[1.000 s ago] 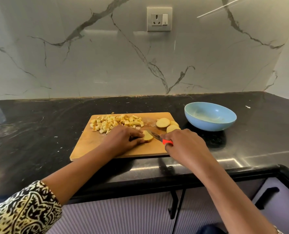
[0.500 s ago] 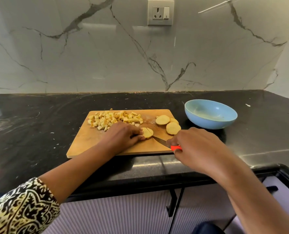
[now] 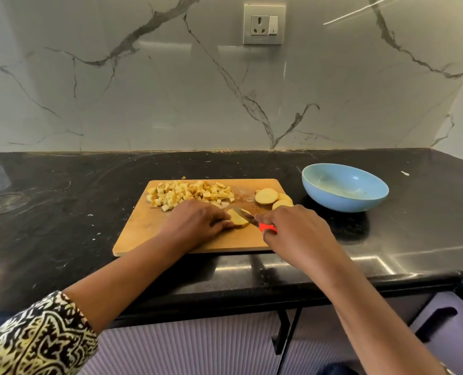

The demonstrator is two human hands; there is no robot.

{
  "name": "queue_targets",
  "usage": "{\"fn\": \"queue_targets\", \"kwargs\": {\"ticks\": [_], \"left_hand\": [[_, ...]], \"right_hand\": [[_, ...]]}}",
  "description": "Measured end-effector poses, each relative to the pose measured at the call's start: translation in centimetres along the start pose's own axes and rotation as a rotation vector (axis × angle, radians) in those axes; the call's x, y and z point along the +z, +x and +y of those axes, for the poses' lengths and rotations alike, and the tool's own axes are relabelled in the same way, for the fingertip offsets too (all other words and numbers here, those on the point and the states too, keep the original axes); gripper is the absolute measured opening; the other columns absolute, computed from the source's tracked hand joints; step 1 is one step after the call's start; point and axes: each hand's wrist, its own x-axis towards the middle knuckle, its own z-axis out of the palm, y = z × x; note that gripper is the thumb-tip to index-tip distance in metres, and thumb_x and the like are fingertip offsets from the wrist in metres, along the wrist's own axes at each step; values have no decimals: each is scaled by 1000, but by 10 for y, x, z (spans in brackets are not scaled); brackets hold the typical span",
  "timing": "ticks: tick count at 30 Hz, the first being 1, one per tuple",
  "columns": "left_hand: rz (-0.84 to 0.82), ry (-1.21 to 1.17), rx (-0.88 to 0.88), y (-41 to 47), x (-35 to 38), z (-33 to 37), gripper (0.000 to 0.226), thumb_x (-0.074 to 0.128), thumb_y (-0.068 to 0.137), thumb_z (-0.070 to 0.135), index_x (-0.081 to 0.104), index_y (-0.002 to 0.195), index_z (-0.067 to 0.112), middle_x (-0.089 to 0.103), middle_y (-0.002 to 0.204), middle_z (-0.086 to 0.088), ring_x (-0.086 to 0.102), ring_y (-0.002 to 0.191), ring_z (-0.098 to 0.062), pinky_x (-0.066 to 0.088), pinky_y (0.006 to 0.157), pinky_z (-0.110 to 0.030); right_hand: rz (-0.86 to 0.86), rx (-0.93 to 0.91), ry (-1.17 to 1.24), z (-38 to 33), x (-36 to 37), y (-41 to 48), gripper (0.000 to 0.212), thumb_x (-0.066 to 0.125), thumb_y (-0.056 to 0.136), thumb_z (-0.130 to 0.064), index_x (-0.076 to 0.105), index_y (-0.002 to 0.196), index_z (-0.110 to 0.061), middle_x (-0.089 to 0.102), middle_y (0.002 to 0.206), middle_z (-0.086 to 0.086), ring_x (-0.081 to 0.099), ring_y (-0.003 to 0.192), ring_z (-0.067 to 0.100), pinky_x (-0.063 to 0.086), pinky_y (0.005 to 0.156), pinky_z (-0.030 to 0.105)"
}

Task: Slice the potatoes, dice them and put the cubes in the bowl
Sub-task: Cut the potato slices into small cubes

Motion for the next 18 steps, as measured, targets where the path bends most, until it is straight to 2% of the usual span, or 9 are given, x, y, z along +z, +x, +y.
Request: {"fn": "queue_targets", "kwargs": {"ticks": [2, 5, 7, 9, 12, 14, 18], "left_hand": [[6, 30, 0, 2, 2, 1, 39, 52, 90, 49, 66, 117, 25, 70, 109, 5, 66, 91, -9, 55, 82, -27], [3, 81, 4, 3, 3, 2, 39, 49, 91, 51, 67, 116, 26, 71, 107, 5, 66, 91, -9, 55, 80, -30], [5, 90, 8, 3, 3, 2, 40, 49, 91, 52, 67, 115, 26, 71, 107, 5, 66, 90, -9, 56, 79, -30], [0, 84, 7, 3, 2, 3, 40, 49, 91, 51, 66, 117, 26, 70, 107, 5, 66, 89, -8, 56, 79, -28], [-5, 67, 7, 2, 0, 4, 39, 51, 91, 49, 65, 118, 24, 70, 109, 5, 66, 89, -7, 55, 79, -25], [-2, 55, 11, 2, 0, 5, 38, 52, 91, 47, 65, 118, 24, 70, 109, 4, 66, 88, -7, 54, 77, -22], [-11, 56, 5, 1, -1, 4, 37, 50, 92, 47, 64, 118, 25, 70, 106, 5, 65, 85, -6, 52, 74, -19]], "right_hand": [[-21, -2, -52, -5, 2, 6, 33, 48, 95, -19, 63, 122, -31, 65, 96, -3, 59, 79, 15, 46, 61, 27], [-41, -65, -139, -18, 10, 11, 23, 45, 97, -18, 61, 115, -20, 50, 77, -4, 49, 69, 12, 35, 54, 24], [-45, -74, -144, -18, 13, 7, 25, 45, 98, -17, 59, 118, -21, 50, 80, -4, 48, 70, 13, 34, 54, 24], [-64, -61, -127, -10, 11, -4, 31, 45, 97, -16, 58, 123, -25, 59, 89, -3, 56, 77, 15, 39, 55, 24], [-72, -46, -95, -3, -1, -22, 32, 44, 98, -19, 58, 125, -30, 65, 100, -3, 60, 86, 17, 49, 66, 29], [-78, -51, -92, -2, -10, -30, 33, 43, 98, -21, 57, 126, -31, 66, 101, -4, 60, 88, 16, 52, 71, 31], [-94, -53, -121, 0, -21, -42, 34, 44, 97, -24, 57, 127, -32, 66, 97, -5, 60, 83, 14, 50, 67, 28]]}}
